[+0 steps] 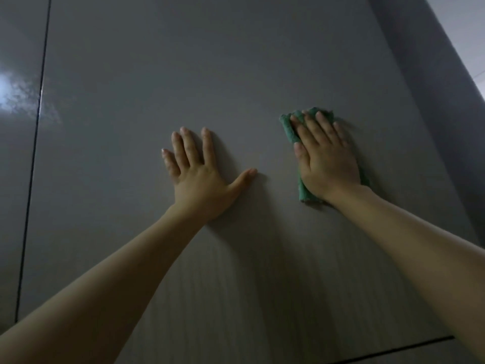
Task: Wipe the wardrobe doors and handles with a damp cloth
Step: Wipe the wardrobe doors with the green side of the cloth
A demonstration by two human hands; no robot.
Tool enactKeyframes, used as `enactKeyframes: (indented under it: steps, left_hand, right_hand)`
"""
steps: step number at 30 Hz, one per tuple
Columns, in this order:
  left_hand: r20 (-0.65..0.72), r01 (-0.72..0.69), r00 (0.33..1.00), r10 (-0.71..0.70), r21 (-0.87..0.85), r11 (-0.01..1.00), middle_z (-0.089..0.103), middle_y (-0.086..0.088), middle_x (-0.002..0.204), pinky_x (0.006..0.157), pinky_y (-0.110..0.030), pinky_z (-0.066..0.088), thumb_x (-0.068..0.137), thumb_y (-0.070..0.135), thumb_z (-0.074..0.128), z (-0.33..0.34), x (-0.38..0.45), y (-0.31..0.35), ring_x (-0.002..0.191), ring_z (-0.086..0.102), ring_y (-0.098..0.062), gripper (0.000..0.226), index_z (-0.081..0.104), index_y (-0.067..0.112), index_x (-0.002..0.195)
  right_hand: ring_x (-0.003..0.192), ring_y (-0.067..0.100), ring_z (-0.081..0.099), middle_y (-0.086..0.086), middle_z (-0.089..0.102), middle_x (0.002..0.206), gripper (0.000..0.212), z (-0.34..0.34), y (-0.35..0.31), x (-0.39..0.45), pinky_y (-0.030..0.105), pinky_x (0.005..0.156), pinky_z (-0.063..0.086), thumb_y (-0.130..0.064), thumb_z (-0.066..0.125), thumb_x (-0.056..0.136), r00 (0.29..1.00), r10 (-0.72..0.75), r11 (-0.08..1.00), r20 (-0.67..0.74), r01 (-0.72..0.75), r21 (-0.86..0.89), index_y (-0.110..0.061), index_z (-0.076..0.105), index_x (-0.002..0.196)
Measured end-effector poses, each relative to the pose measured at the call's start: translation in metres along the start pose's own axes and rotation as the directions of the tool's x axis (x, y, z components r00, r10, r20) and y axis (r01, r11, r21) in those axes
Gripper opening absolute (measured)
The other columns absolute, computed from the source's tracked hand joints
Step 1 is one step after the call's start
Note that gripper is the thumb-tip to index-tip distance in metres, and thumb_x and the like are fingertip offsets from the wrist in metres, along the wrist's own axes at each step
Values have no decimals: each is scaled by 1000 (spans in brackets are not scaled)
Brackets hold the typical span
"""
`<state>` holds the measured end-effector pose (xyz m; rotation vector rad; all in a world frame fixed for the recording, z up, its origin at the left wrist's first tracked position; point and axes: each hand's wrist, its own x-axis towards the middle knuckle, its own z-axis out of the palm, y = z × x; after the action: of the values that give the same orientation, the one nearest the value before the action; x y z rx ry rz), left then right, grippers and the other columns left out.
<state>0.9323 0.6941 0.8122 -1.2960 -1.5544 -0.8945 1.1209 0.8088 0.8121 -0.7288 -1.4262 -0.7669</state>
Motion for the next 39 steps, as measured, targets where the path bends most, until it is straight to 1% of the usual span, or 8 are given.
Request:
enactKeyframes:
  steps: [5, 9, 14, 19, 24, 31, 36, 39]
  left_hand:
    - [12, 20, 1000, -20, 19, 1000, -30, -14, 154, 113, -49, -22, 67, 89, 20, 0, 1, 0, 140, -33, -30, 116, -21, 19, 150]
    - [18, 12, 1000, -13, 14, 1000, -30, -15, 155, 113, -48, -22, 67, 88, 20, -2, 1, 1, 140, -33, -30, 116, -20, 18, 150]
    - [38, 39, 998, -40, 19, 999, -26, -16, 156, 113, -49, -22, 71, 85, 27, -9, 1, 6, 141, -30, -30, 115, -14, 13, 151]
    - [16, -89, 996, 89, -37, 995, -27, -15, 156, 114, -46, -22, 89, 69, 31, 2, -2, 42, 141, -31, -27, 94, -13, 14, 152]
    - [1, -85, 996, 85, -4, 996, -30, -18, 153, 111, -49, -25, 84, 78, 24, 17, -2, 52, 140, -34, -31, 99, -18, 19, 150]
    - [-12, -90, 996, 91, 39, 995, -29, -20, 153, 112, -53, -21, 80, 81, 22, 19, -2, 53, 140, -32, -33, 104, -18, 17, 150]
    - [-10, -84, 996, 85, 26, 996, -29, -20, 153, 113, -54, -20, 70, 88, 19, 20, -4, 53, 140, -32, -33, 114, -20, 18, 150]
    - [12, -84, 996, 83, 23, 996, -31, -19, 153, 113, -54, -20, 63, 92, 18, 17, -4, 55, 140, -33, -33, 120, -22, 18, 149]
  right_hand:
    - [140, 28, 31, 7, 39, 149, 54, 4, -15, -37, 43, 116, 15, -34, 24, 97, 993, -102, 995, -62, 103, 7, -12, 38, 144]
    - [141, 25, 29, 5, 37, 151, 53, 1, -3, -41, 42, 115, 13, -33, 25, 97, 980, -199, 980, -28, 200, 11, -14, 35, 146]
    - [143, 24, 24, 3, 32, 153, 59, -1, 12, -16, 40, 117, 8, -37, 16, 95, 999, -54, 999, -1, 54, 7, -16, 31, 148]
    - [144, 25, 23, 5, 32, 153, 58, -4, 8, -27, 40, 117, 8, -37, 18, 96, 999, -31, 999, -26, 32, 10, -14, 31, 148]
    - [143, 25, 25, 7, 32, 153, 55, -9, 35, -47, 42, 117, 11, -33, 22, 98, 973, -224, 974, 52, 225, -23, -12, 30, 147]
    - [146, 24, 17, 8, 27, 155, 60, -11, 44, -19, 37, 117, 3, -37, 15, 96, 994, 109, 994, 1, -109, -19, -12, 27, 149]
    - [141, 26, 28, 7, 36, 150, 53, -8, 41, -62, 41, 116, 13, -31, 26, 97, 979, -204, 979, 24, 205, -23, -9, 36, 145]
    - [140, 29, 30, 11, 38, 149, 56, -13, 63, -39, 41, 116, 15, -34, 23, 96, 994, -105, 992, -7, 104, -71, -8, 37, 144]
